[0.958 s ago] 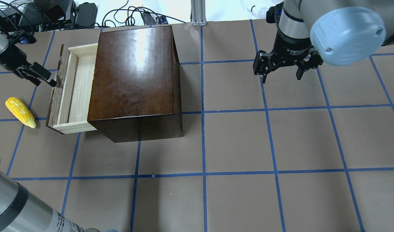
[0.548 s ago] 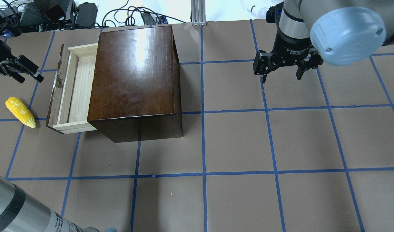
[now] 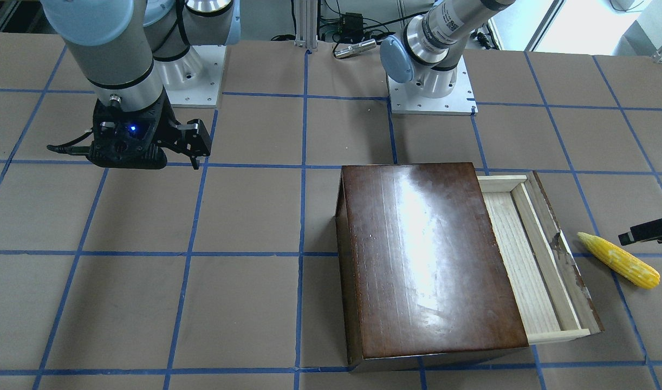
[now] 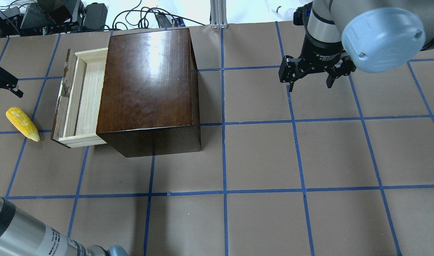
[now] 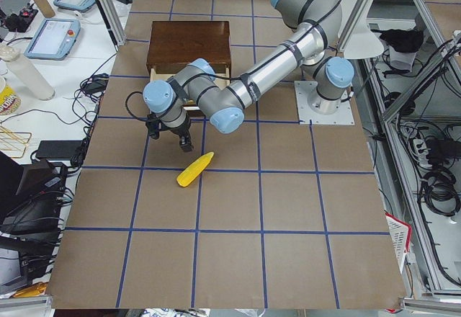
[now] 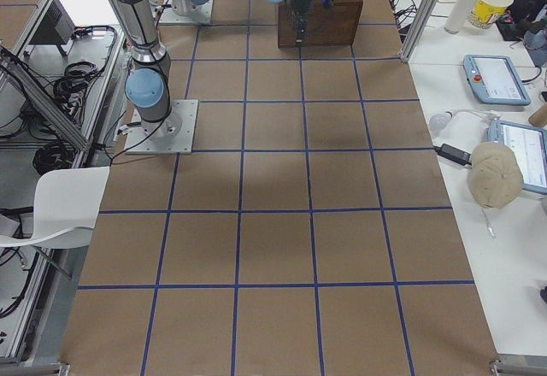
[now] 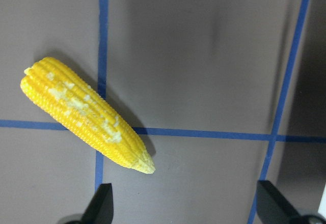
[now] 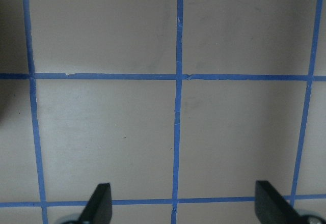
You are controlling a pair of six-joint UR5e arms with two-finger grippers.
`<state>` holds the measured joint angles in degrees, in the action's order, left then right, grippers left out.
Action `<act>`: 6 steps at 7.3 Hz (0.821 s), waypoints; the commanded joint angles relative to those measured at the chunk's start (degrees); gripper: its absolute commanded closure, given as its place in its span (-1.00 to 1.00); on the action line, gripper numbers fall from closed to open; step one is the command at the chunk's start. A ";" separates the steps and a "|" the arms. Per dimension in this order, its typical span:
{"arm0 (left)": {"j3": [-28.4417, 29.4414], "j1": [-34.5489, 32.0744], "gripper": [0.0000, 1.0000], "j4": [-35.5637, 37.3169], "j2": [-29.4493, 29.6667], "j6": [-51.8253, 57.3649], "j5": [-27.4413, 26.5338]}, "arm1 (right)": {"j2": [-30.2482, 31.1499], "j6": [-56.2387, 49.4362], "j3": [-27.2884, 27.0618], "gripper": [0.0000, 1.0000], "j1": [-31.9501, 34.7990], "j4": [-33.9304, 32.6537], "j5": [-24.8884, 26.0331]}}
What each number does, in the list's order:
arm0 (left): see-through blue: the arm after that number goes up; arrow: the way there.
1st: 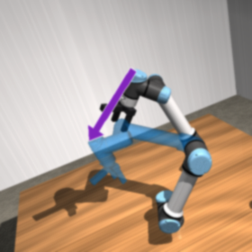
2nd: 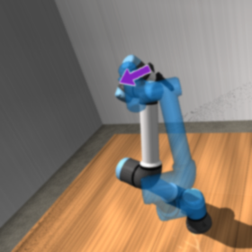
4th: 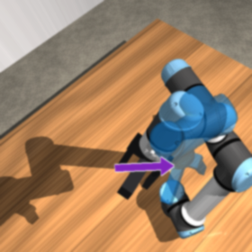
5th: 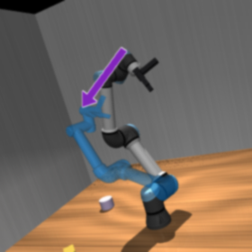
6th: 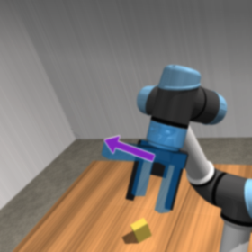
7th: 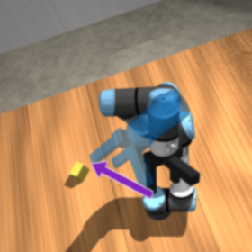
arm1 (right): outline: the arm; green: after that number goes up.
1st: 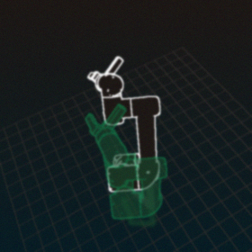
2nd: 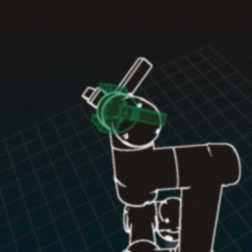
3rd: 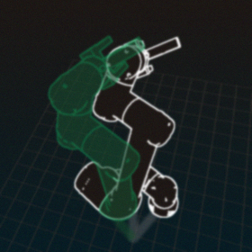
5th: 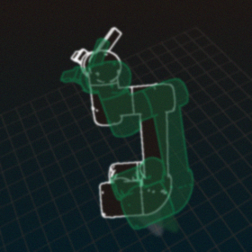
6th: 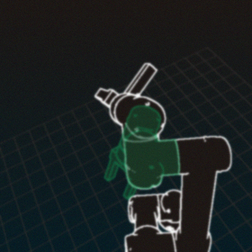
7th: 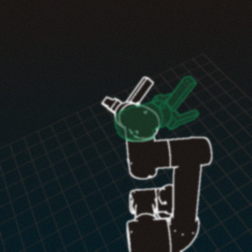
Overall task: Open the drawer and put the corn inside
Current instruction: 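Release the handle and move the left gripper over the yellow corn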
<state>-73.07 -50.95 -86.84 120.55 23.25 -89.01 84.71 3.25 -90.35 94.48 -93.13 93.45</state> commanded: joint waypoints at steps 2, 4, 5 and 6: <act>-0.23 1.63 -1.00 6.33 1.97 -9.09 -6.51 | 0.02 0.00 0.00 -1.00 0.00 -0.04 -0.02; -0.40 1.99 -1.00 8.95 3.71 -11.62 -6.61 | 0.02 0.00 0.00 -1.00 0.00 -0.04 -0.02; -0.58 1.99 -1.00 10.71 4.16 -14.34 -6.70 | 0.02 0.00 0.00 -1.00 0.00 0.05 -0.02; -1.36 1.91 -1.00 10.82 4.43 -15.68 -6.70 | -0.07 0.00 0.00 -1.00 0.00 -0.04 -0.02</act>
<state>-73.77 -49.01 -76.97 124.47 9.77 -95.65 84.72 3.25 -90.35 94.48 -93.12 93.43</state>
